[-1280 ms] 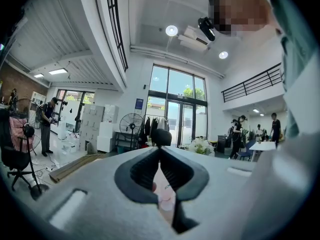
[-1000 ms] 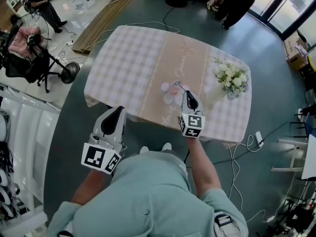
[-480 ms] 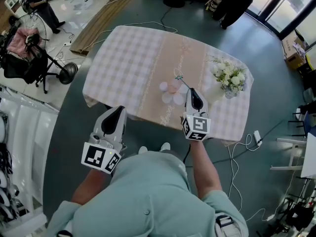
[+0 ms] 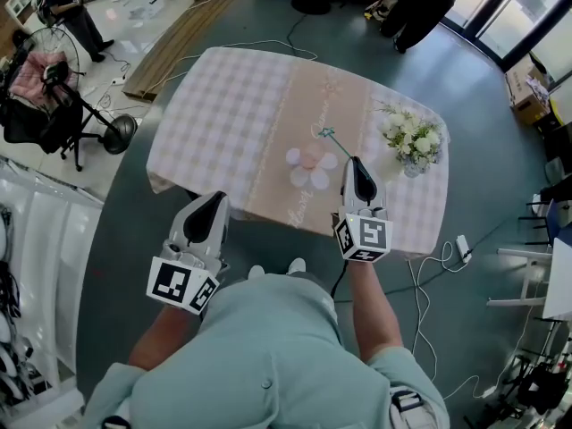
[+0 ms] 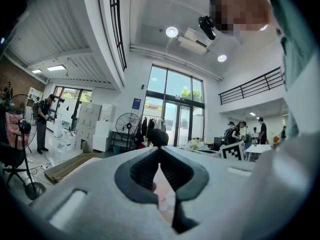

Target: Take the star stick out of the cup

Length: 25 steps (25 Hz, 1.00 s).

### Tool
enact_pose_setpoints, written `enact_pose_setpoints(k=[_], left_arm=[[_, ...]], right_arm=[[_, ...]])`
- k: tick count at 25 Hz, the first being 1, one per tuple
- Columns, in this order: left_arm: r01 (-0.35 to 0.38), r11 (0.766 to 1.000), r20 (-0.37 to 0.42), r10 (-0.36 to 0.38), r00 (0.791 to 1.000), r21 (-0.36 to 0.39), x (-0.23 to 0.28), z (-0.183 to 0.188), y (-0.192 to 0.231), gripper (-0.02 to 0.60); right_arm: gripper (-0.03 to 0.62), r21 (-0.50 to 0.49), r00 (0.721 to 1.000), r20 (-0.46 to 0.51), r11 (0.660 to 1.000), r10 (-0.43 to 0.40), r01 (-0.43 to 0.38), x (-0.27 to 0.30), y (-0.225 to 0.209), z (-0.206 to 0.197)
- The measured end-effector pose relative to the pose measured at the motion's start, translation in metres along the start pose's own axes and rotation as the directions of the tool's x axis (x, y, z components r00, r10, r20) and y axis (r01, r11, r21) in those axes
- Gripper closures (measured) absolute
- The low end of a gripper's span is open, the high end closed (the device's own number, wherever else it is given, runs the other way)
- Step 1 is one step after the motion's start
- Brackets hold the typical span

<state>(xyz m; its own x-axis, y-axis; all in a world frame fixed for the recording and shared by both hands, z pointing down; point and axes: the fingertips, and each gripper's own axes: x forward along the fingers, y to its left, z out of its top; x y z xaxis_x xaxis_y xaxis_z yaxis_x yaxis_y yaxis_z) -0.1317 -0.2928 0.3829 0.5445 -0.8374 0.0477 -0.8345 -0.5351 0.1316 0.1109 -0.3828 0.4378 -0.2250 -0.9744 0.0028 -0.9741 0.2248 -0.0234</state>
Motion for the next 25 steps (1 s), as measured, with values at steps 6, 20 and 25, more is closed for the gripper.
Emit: enact_pose_setpoints(k=[6, 20, 25], left_arm=[[0.007, 1.0, -0.002, -0.007, 1.0, -0.003, -0.001, 0.0, -0.001, 0.571], [0.012, 1.0, 0.002, -0.012, 1.0, -0.007, -0.003, 0.001, -0.004, 0.571], [0.018, 1.0, 0.007, -0.018, 1.0, -0.005, -0.003, 0.0, -0.005, 0.571]], right_arm=[[0.583, 0.027, 1.0, 0.028, 1.0, 0.0, -0.001, -0.009, 0.001, 0.026], [0.583, 0.006, 0.999, 0.036, 1.0, -0.011, 0.011, -0.017, 0.0, 0.036], [0.583, -0.002, 0.999, 0.033, 1.0, -0.006, 0.006, -0.017, 0.002, 0.033]])
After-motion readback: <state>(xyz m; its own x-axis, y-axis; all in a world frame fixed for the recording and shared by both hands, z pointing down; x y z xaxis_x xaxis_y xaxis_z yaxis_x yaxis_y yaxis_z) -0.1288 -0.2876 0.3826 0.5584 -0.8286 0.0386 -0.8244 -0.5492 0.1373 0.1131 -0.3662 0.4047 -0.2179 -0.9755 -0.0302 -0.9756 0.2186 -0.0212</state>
